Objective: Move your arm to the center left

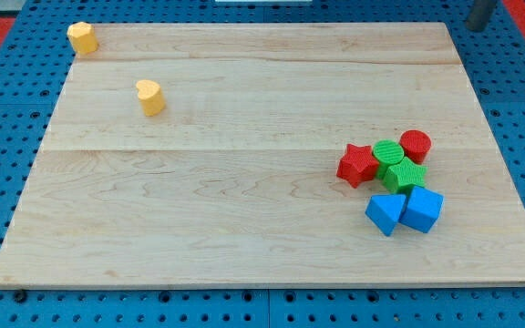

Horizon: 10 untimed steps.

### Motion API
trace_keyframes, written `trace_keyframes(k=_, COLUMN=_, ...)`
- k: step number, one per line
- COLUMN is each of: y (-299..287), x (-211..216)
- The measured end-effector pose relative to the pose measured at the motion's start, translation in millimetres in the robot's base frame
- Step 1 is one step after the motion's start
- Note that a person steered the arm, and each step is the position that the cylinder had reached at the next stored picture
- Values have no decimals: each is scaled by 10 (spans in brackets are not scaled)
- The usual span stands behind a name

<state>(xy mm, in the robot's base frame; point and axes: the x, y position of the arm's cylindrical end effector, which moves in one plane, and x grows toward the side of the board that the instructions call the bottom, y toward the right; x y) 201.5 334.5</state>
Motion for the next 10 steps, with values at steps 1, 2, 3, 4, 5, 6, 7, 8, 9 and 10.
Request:
trace_keyframes(k=1, y=0, x=-11)
trace_keyframes(k=2, y=0, x=-27)
trace_keyframes(k=3, y=0, x=-47)
trace_keyframes(k=4, y=0, x=-61)
trace_keyframes(k=5, y=0, x=-82)
trace_keyframes(k=6, y=-6, x=-67)
trace_keyframes(k=7, y=8, x=481)
trace_keyframes(k=8, y=46, x=616)
trace_keyframes(k=9, y=44, x=616)
trace_keyframes(k=10, y=-20, x=608)
